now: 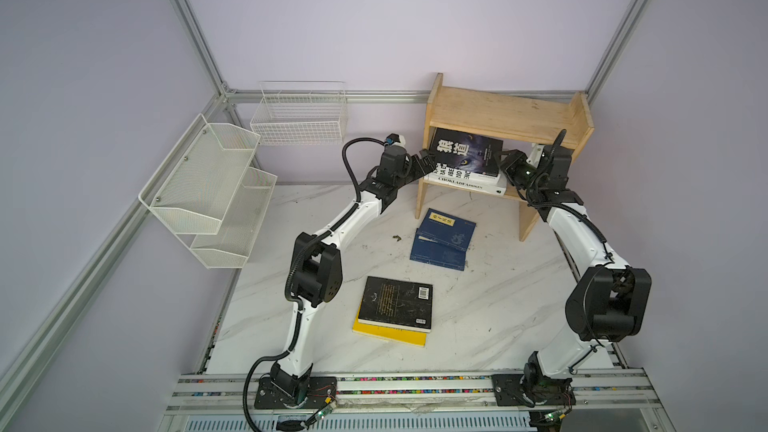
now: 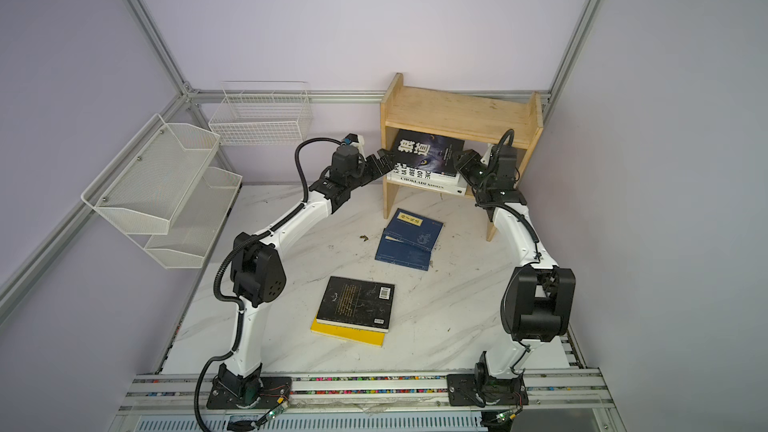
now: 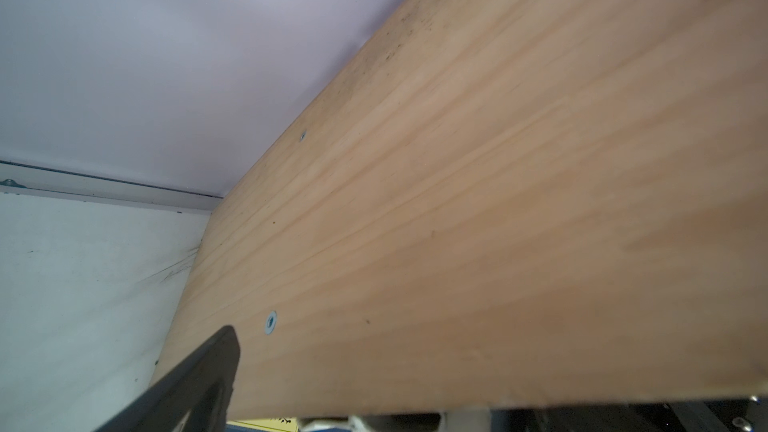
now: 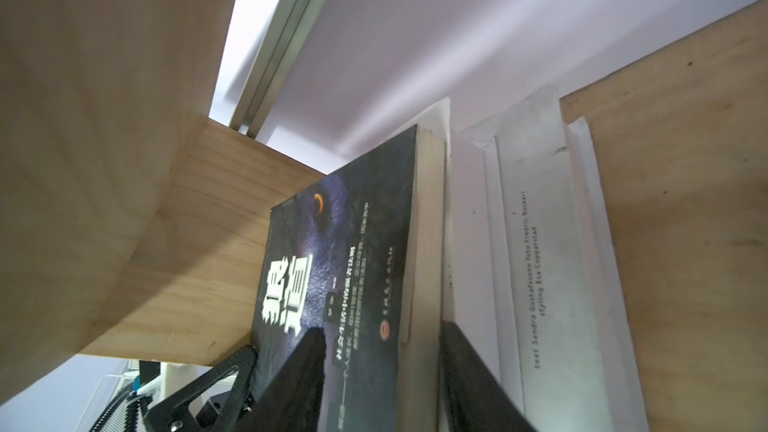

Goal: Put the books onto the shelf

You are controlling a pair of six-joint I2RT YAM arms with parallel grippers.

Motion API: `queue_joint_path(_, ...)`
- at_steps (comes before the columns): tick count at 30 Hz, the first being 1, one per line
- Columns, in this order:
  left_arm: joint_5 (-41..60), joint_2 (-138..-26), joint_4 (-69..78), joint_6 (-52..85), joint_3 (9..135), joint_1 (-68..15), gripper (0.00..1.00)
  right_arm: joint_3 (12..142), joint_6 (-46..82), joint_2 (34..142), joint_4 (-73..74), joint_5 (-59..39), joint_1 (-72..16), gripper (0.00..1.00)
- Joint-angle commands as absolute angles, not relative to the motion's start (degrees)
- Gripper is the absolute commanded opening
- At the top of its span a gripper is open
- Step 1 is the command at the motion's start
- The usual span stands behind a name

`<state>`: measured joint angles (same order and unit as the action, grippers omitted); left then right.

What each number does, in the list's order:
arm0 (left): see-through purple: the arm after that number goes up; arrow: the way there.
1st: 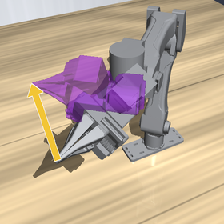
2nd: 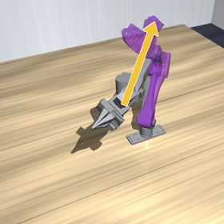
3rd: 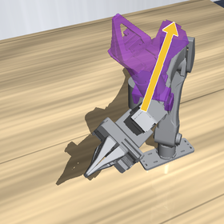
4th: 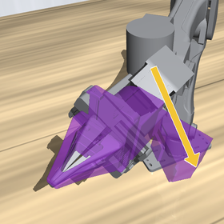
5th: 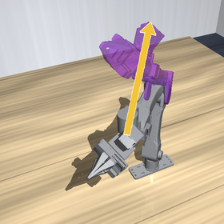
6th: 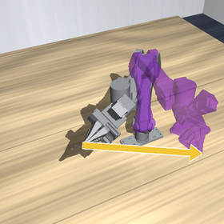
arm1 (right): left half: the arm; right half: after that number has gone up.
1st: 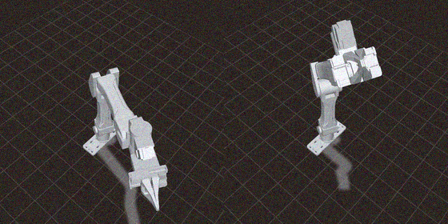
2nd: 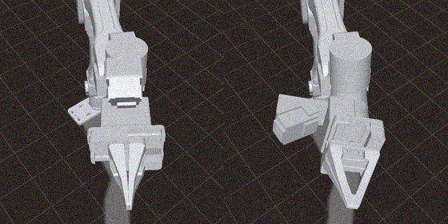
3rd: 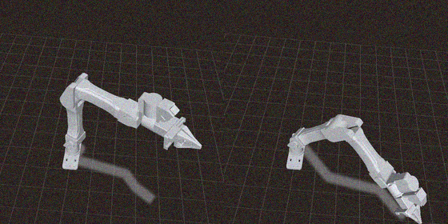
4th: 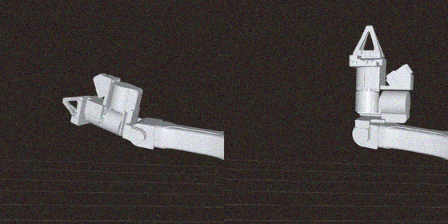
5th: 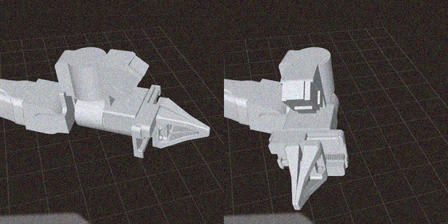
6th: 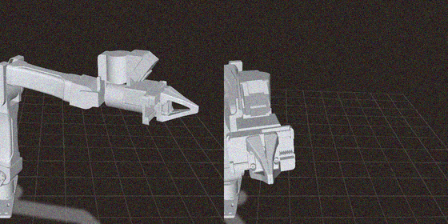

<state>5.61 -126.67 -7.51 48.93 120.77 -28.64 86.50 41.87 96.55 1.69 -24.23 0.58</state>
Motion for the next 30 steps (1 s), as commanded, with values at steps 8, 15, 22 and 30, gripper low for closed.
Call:
queue_joint_path(8,5.45,-127.62,-9.98,49.66,125.51,-27.77,1.00,75.14,23.07,84.88,10.62,-19.18,-1.15,0.68)
queue_joint_path(15,5.71,-127.53,-10.18,50.40,125.49,-27.60,1.00,71.80,19.84,84.36,15.67,-25.74,-1.41,0.68)
queue_joint_path(22,6.48,-127.34,-10.10,51.23,125.49,-27.33,1.00,72.56,13.99,85.00,11.94,-23.65,-1.93,0.67)
queue_joint_path(30,6.94,-127.70,-9.68,52.69,125.42,-27.16,1.00,72.43,8.84,86.00,7.64,-24.21,-2.50,0.67)
